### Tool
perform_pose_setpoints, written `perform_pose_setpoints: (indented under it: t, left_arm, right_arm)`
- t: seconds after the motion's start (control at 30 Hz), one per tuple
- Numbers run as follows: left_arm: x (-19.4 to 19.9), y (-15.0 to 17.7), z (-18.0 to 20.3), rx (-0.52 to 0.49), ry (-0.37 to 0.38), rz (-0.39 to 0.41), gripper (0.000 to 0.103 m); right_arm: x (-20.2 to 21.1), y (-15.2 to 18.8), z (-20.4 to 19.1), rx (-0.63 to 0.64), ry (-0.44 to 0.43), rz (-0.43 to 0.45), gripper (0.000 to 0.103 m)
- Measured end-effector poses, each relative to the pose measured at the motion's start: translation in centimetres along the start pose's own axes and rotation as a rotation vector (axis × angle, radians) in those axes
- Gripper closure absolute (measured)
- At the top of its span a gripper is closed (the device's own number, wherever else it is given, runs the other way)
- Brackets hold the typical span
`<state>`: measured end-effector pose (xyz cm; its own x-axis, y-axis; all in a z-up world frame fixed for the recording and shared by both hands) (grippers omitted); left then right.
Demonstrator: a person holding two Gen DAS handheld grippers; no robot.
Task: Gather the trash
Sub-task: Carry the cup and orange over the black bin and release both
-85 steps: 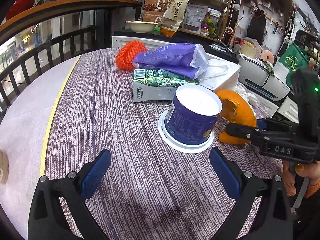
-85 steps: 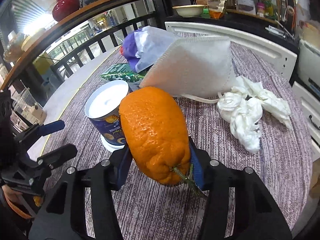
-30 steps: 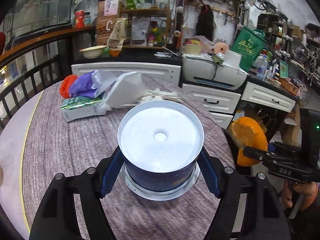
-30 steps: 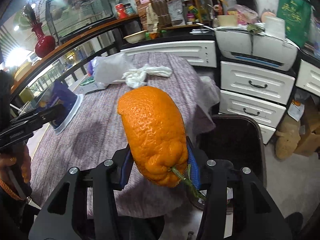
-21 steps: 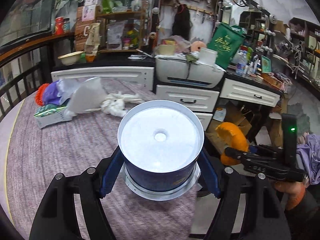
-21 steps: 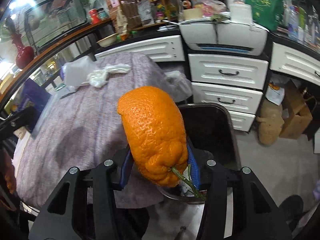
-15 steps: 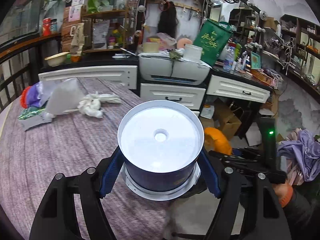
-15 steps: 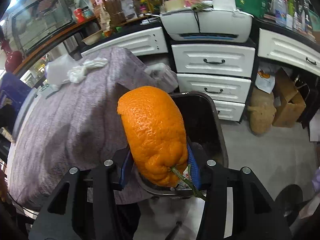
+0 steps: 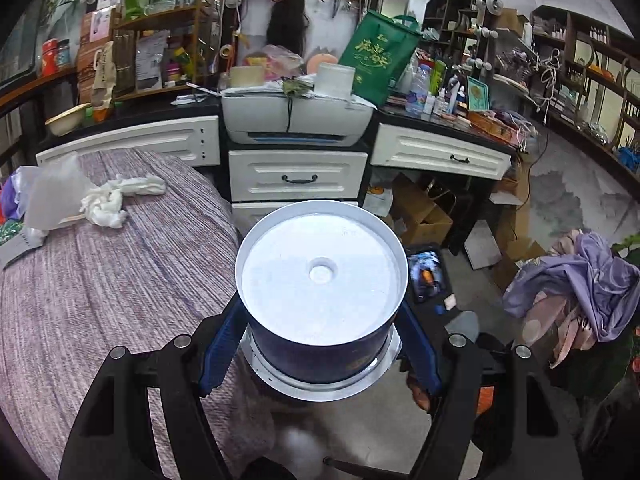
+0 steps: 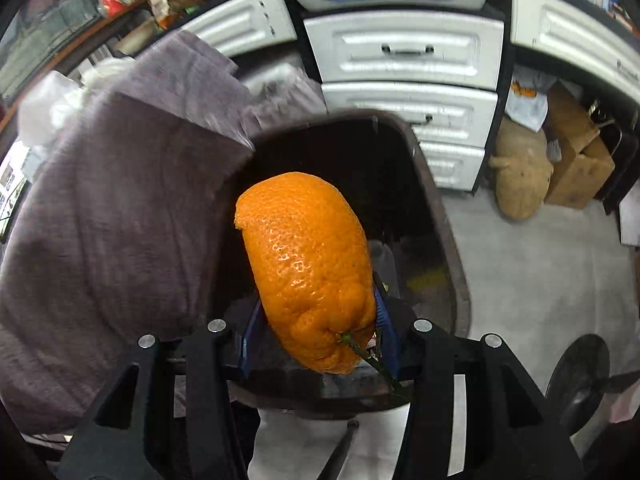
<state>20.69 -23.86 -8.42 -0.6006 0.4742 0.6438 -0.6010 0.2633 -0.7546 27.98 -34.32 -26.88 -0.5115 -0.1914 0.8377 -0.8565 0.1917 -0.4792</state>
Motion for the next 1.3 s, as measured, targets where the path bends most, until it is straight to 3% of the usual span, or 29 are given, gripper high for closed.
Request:
perform_pose_setpoints:
  t: [0.2,0.4,0.5,0.63,0.8,1.07,1.3]
  left_arm:
    - [-1.7,1.3,0.9,-0.018,0.007,-0.042,0.032]
    - [-2.7,1.9,1.2,-0.029,0.003,-0.07,0.032]
    - [-3.2,2.2,1.5,-0.033,0.007,-0.085,0.032]
    - [-4.1,2.4,1.9,-0.035,0.012,-0.097,0.032]
    - [-6.7,3.0,2.1,-0.027,0.003,-0.136,0.031]
    - [-12.6,4.6,2.0,0.011,-0.012,-0.232,0.032]
    - [-16.6,5.7,1.0,-0.002,-0.053,-0.302,0.031]
  right_arm:
    - [-2.9,0.6,0.4,0.014,0.032,-0.05,0.054]
    - [-3.6,0.3,0.9,0.011,0.047,-0.041,0.04]
    - [-2.6,-0.1,0.9,0.008,0.045,-0.014,0.032]
    - [-0.8,-0.3,1.2,0.025,0.074,0.021,0.032]
    - [1.9,0.8,3.7,0.033,0.171,0.085,0.03]
    - [5.3,4.0,9.4,-0.057,0.252,0.086,0.029]
    - [7.3,5.2,10.9,-0.092,0.27,0.101,0.029]
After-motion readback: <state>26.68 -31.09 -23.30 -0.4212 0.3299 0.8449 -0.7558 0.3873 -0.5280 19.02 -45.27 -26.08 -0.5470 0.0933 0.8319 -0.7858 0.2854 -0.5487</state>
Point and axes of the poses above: each gripper's, at about its wrist camera, not at the fingertips, and x roughly against the way its jaws point, z to its right, y to its underside, the point moved 9 cm from there along -x, roughly the way its jaws point, and after that the axes turned 1 degree about -z, right-handed, at the moved point
